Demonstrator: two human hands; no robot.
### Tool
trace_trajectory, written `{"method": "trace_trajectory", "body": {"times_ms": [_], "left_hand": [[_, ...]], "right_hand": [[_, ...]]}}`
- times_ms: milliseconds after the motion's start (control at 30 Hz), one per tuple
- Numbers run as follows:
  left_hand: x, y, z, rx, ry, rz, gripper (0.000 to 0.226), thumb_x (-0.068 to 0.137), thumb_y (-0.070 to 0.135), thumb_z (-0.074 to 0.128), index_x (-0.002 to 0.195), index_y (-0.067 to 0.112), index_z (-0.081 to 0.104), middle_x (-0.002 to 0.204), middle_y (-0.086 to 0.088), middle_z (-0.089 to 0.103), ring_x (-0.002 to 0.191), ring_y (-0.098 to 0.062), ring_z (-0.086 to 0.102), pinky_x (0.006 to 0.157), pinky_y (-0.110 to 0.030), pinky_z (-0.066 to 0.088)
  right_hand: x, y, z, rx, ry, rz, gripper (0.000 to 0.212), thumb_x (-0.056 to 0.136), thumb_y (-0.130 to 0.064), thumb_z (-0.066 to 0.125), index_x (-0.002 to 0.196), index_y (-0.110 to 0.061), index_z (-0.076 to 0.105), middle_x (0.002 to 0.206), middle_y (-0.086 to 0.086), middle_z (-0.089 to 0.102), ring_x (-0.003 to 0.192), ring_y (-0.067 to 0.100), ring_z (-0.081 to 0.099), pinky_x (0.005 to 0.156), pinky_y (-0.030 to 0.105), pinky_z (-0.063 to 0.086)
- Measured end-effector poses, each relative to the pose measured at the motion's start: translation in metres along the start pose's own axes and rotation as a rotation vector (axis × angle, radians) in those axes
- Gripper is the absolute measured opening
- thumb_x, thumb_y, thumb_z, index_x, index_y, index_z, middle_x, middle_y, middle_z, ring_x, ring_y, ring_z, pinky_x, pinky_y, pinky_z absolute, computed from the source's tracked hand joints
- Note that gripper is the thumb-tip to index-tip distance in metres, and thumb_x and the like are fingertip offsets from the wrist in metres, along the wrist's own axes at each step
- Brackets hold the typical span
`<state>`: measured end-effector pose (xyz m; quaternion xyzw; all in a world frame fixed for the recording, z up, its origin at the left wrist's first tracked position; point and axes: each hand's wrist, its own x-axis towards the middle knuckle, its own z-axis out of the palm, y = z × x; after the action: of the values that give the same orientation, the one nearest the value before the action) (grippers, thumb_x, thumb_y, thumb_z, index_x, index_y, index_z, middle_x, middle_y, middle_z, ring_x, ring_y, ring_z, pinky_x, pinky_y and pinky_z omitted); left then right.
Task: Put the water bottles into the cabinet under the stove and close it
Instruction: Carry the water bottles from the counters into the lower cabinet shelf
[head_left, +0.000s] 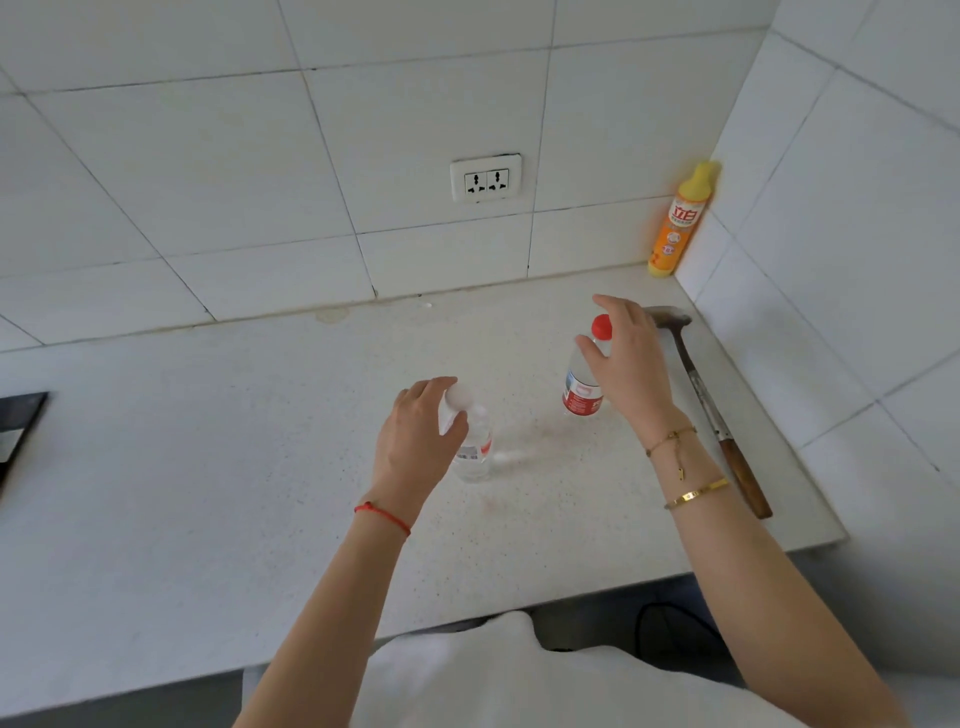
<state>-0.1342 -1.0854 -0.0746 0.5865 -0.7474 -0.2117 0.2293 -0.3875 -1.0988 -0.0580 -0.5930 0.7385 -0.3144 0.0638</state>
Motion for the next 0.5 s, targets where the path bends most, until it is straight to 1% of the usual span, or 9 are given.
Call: {"method": "trace_trajectory", "body": {"times_ms": [133, 267, 400, 500], "left_hand": [[0.003, 0.000, -0.002, -0.029, -0.022, 0.037, 0.044, 0.088, 0.025, 0.064, 0.131, 0.021, 0.055, 0.122, 0.003, 0.062, 0.110, -0.017, 0.056, 0.081, -0.025, 0.047], [0.003, 0.003, -0.003, -0.024, -0.039, 0.049, 0.041, 0.087, 0.022, 0.065, 0.127, 0.022, 0.058, 0.115, 0.004, 0.064, 0.103, -0.016, 0.057, 0.077, -0.025, 0.048], [0.005, 0.004, -0.004, -0.044, -0.051, 0.036, 0.042, 0.085, 0.017, 0.068, 0.126, 0.020, 0.059, 0.113, 0.001, 0.064, 0.098, -0.018, 0.057, 0.077, -0.026, 0.049], [0.005, 0.004, -0.005, -0.064, -0.048, 0.031, 0.041, 0.085, 0.014, 0.067, 0.125, 0.018, 0.061, 0.111, 0.000, 0.066, 0.097, -0.018, 0.056, 0.076, -0.023, 0.046]], "right_hand": [[0.012, 0.001, 0.010, -0.084, -0.033, 0.057, 0.047, 0.092, -0.024, 0.061, 0.135, -0.013, 0.045, 0.136, 0.009, 0.051, 0.127, 0.027, 0.045, 0.102, 0.036, 0.043], [0.014, 0.003, 0.016, -0.083, -0.039, 0.141, 0.041, 0.093, -0.018, 0.058, 0.132, -0.012, 0.047, 0.133, 0.012, 0.053, 0.123, 0.028, 0.047, 0.098, 0.039, 0.048], [0.014, 0.005, 0.015, -0.075, -0.033, 0.137, 0.036, 0.091, -0.013, 0.060, 0.126, -0.012, 0.050, 0.126, 0.013, 0.055, 0.116, 0.029, 0.052, 0.093, 0.039, 0.050], [0.012, 0.003, 0.012, -0.078, -0.042, 0.123, 0.034, 0.090, -0.010, 0.061, 0.123, -0.011, 0.052, 0.122, 0.014, 0.057, 0.112, 0.031, 0.053, 0.091, 0.038, 0.048]]}}
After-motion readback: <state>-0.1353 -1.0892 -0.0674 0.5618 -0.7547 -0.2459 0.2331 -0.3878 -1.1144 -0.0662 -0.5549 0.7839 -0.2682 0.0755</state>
